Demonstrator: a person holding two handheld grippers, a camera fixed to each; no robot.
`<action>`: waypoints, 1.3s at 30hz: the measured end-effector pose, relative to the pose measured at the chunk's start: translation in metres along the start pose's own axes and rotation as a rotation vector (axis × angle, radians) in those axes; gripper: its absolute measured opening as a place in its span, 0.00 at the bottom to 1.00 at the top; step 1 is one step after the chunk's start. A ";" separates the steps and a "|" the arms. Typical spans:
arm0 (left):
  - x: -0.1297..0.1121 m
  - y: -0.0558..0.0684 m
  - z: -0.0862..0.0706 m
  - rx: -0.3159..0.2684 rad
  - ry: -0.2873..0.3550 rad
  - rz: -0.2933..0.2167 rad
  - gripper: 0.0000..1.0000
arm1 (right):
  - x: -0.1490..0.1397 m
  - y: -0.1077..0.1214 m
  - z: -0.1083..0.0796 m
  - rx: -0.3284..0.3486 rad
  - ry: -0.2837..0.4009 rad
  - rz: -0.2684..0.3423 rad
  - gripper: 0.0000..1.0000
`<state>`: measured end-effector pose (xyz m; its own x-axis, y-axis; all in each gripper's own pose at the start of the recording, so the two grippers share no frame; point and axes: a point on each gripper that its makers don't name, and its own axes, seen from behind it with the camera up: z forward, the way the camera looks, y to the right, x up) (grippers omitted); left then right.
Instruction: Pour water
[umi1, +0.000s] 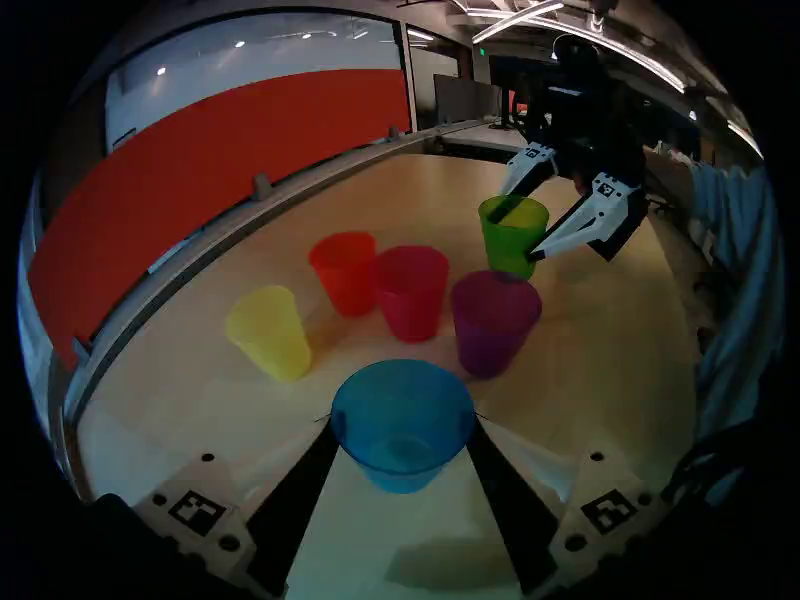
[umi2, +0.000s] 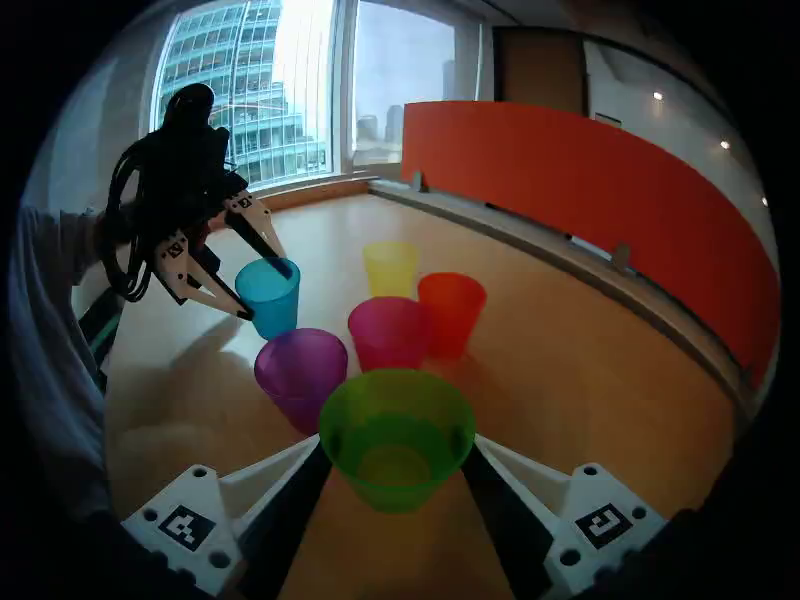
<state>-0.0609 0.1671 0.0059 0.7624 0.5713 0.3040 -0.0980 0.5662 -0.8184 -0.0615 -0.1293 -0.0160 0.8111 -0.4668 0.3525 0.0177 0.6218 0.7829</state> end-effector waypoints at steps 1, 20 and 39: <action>-0.001 0.001 0.001 -0.003 -0.002 -0.002 0.87 | -0.002 0.000 0.001 0.000 -0.004 -0.001 0.89; -0.014 0.000 0.009 -0.014 -0.021 -0.021 0.87 | -0.014 0.001 0.008 -0.008 -0.029 -0.004 0.89; -0.039 0.000 -0.001 -0.002 -0.084 -0.062 1.00 | -0.026 -0.002 0.013 -0.010 -0.041 -0.001 0.89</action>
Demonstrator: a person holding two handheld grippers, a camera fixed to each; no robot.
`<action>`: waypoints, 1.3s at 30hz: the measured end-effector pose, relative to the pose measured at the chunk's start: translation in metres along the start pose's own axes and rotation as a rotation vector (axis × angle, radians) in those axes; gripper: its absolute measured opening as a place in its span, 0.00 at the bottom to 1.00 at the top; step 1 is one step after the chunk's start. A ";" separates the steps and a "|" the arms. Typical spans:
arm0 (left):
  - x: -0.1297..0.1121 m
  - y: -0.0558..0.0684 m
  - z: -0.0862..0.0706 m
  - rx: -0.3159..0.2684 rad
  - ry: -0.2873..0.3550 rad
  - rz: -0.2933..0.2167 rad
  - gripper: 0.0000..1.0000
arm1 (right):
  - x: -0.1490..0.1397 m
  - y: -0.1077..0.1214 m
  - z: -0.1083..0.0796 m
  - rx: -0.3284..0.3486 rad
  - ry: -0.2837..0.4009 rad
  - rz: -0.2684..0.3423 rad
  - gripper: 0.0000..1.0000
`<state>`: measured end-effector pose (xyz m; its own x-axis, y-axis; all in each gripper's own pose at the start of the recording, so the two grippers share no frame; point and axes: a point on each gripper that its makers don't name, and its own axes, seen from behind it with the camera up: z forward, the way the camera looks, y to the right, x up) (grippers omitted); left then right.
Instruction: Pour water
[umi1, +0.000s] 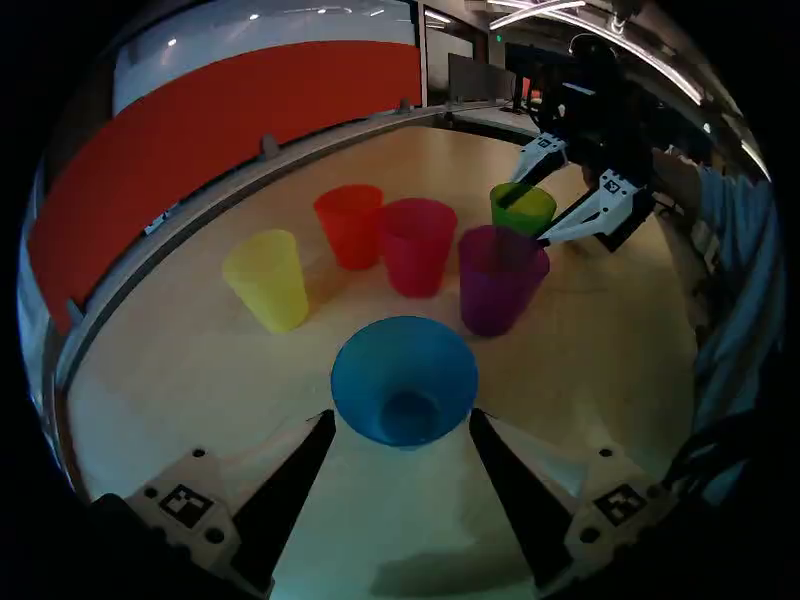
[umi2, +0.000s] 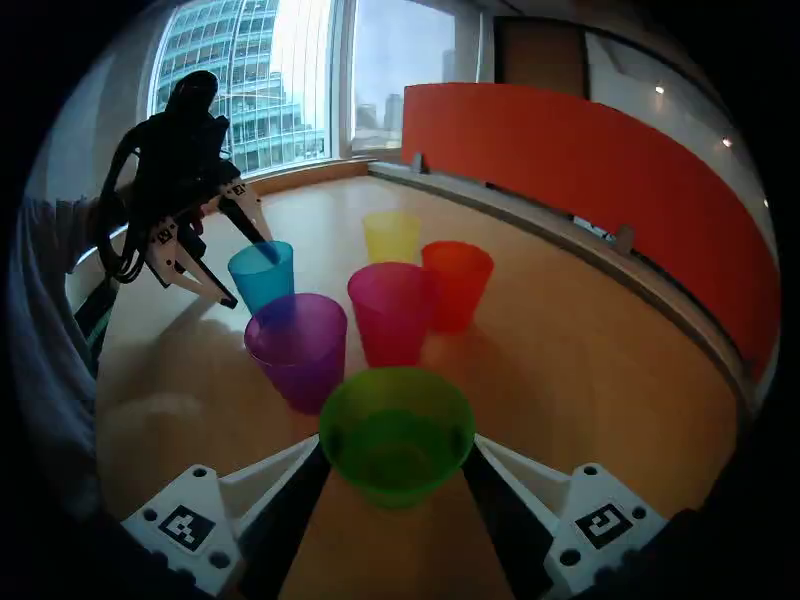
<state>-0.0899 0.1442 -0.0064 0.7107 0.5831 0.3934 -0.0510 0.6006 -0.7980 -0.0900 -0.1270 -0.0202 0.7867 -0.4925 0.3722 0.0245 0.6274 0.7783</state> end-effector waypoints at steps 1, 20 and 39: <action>-0.001 -0.001 -0.001 0.004 0.000 0.002 1.00 | -0.001 0.000 0.000 -0.002 0.000 0.001 0.89; -0.010 0.002 -0.016 0.022 0.004 -0.020 1.00 | -0.006 0.004 -0.001 -0.026 0.019 0.033 0.99; -0.028 0.003 -0.039 0.068 0.016 -0.068 1.00 | -0.026 0.003 -0.037 -0.082 0.013 0.031 1.00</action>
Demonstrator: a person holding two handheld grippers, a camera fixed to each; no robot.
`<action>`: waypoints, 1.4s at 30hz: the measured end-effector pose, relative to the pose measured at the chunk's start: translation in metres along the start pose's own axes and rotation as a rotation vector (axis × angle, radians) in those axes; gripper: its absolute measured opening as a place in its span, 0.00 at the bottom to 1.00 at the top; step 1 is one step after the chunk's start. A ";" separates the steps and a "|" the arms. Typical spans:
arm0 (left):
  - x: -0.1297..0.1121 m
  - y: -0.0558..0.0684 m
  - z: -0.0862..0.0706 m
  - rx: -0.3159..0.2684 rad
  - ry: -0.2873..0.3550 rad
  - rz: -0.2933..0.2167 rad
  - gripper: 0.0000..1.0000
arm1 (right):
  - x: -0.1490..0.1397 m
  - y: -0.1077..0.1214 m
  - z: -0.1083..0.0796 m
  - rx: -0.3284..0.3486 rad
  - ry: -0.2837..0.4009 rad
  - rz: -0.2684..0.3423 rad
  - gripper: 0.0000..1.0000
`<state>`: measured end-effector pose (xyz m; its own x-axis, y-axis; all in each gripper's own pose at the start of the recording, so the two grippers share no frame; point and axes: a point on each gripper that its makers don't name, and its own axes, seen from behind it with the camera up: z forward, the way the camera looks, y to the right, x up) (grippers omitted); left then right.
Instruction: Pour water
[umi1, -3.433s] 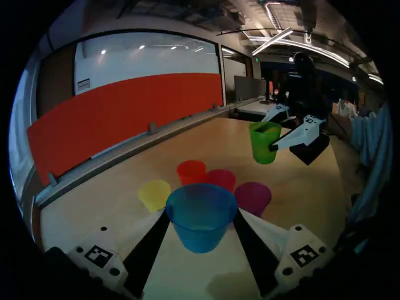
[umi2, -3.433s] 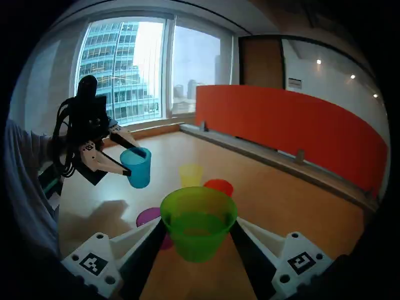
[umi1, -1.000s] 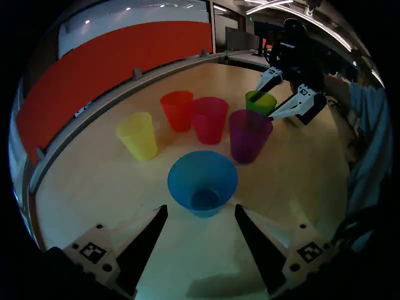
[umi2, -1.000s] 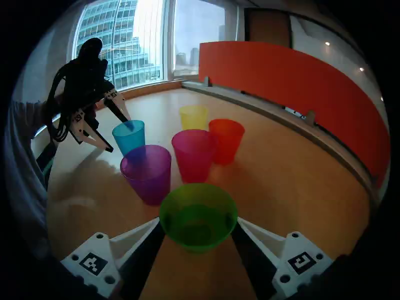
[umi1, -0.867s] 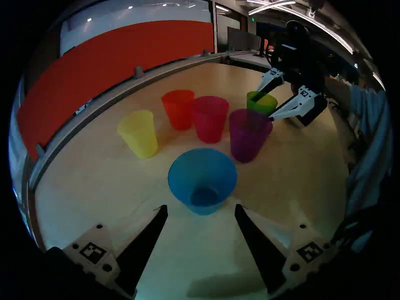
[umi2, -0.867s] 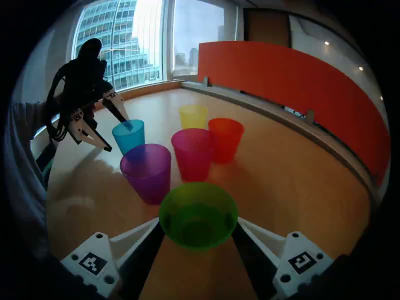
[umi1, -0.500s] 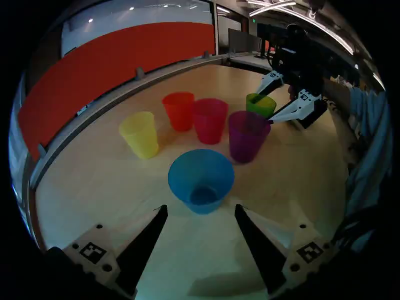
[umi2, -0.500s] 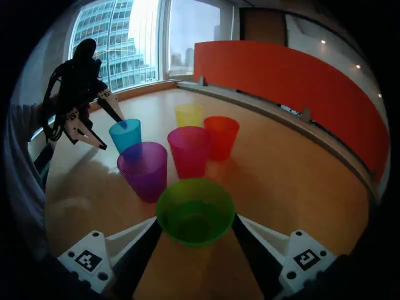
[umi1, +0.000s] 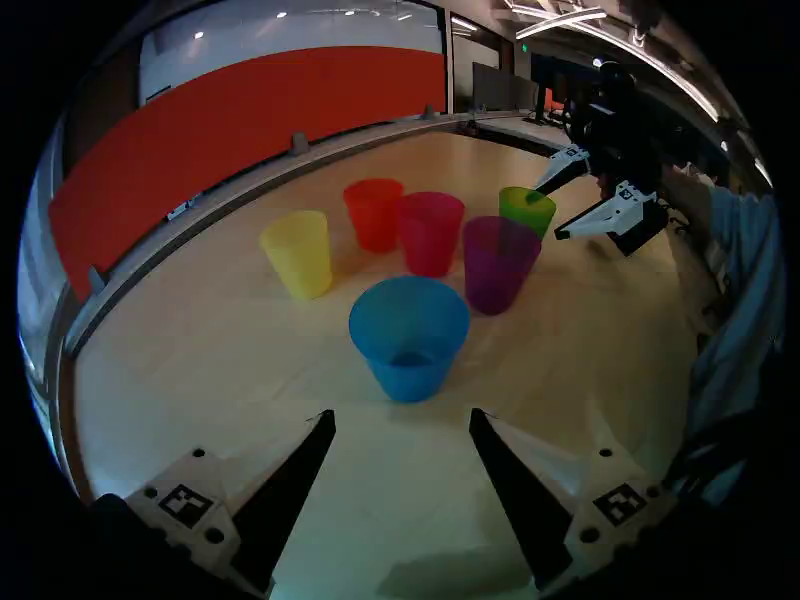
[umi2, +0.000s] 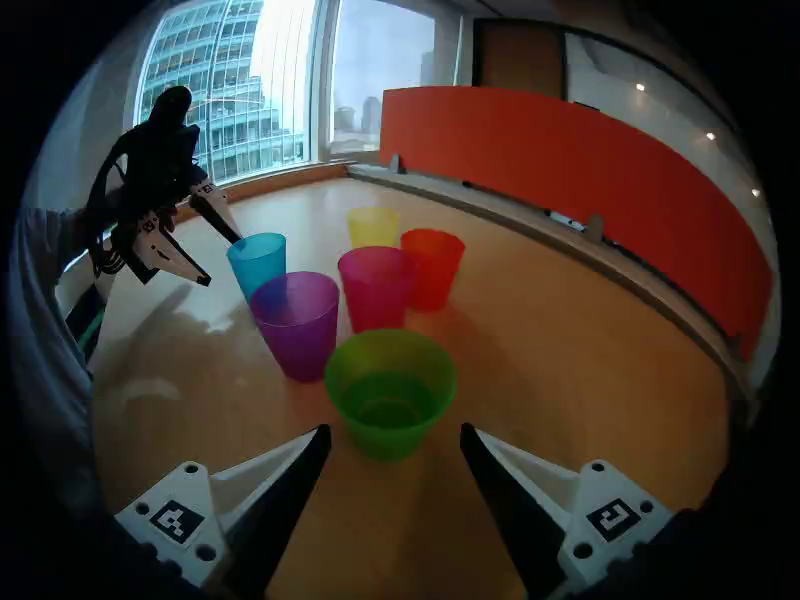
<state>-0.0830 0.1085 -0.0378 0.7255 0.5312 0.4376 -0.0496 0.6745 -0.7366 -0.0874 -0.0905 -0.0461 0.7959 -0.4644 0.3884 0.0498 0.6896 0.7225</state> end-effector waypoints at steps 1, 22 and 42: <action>-0.002 0.000 -0.002 0.005 -0.001 0.000 1.00 | -0.001 0.001 -0.003 -0.005 0.002 0.001 1.00; -0.010 -0.009 -0.026 0.133 0.061 -0.079 1.00 | -0.002 0.020 -0.050 -0.154 0.087 0.089 1.00; 0.012 -0.056 -0.067 0.435 0.297 -0.231 1.00 | 0.046 0.048 -0.071 -0.416 0.292 0.176 1.00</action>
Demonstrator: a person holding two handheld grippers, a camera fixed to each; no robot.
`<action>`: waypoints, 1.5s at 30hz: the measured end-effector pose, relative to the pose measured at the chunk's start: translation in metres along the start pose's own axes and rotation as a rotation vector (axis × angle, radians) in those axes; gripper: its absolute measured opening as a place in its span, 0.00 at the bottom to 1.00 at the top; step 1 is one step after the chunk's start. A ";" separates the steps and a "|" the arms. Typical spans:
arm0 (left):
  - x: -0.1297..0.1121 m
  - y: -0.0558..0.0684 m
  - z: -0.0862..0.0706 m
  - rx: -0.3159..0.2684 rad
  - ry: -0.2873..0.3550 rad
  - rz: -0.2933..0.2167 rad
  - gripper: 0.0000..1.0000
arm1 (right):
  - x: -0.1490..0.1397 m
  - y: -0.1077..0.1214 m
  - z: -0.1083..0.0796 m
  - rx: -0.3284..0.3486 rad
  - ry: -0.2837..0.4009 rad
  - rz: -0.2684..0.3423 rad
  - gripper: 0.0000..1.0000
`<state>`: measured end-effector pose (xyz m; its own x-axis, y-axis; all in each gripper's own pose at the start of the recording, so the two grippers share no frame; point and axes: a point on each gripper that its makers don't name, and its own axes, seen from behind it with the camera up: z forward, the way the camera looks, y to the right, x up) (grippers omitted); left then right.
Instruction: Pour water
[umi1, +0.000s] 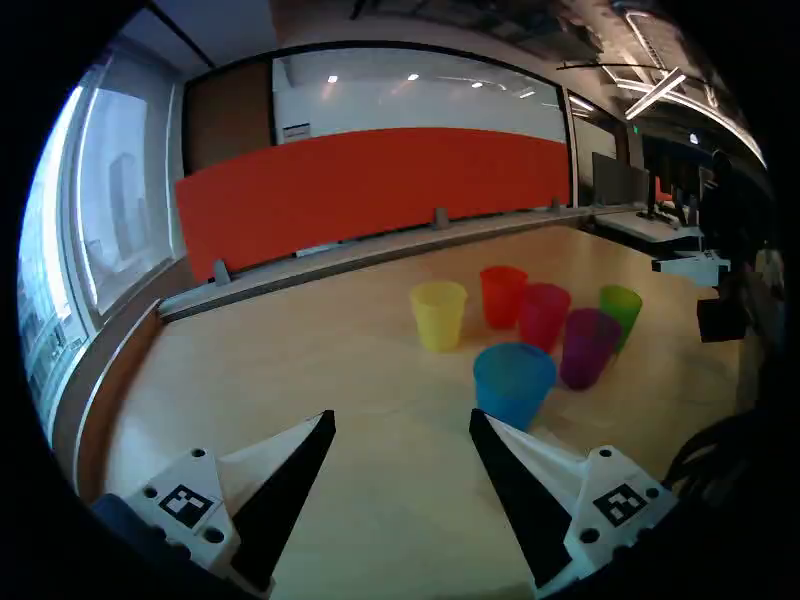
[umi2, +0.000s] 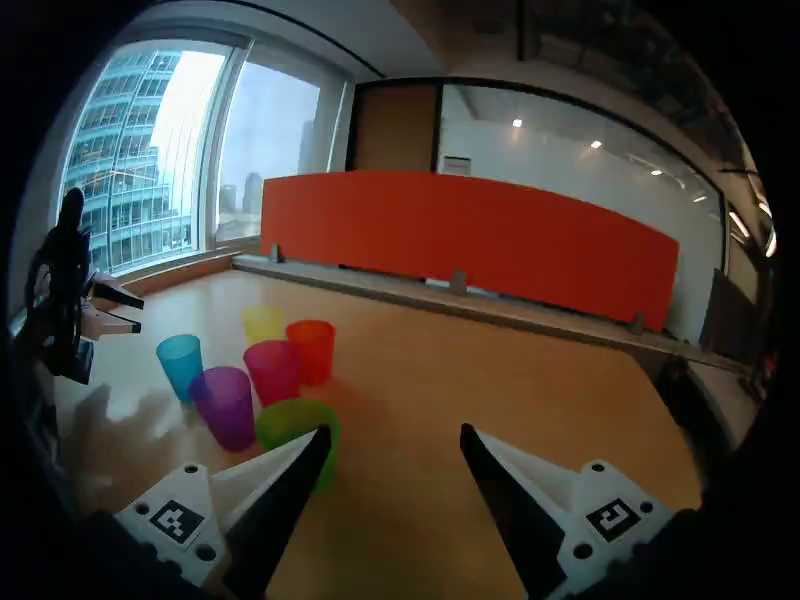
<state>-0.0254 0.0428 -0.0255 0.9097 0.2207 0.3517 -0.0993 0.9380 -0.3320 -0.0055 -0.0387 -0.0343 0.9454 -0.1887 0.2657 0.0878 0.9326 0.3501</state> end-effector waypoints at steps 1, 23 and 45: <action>0.002 -0.001 0.000 0.008 0.010 -0.010 1.00 | 0.003 0.001 0.000 -0.014 0.014 0.005 1.00; 0.053 -0.026 -0.017 0.233 0.265 -0.094 1.00 | 0.064 0.044 -0.019 -0.289 0.319 0.154 1.00; 0.084 -0.030 -0.028 0.311 0.449 -0.139 1.00 | 0.086 0.044 -0.030 -0.350 0.424 0.179 0.99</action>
<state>0.0656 0.0258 -0.0107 0.9982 0.0179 -0.0564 -0.0186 0.9998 -0.0119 0.0887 -0.0045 -0.0226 0.9919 0.0536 -0.1151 -0.0545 0.9985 -0.0046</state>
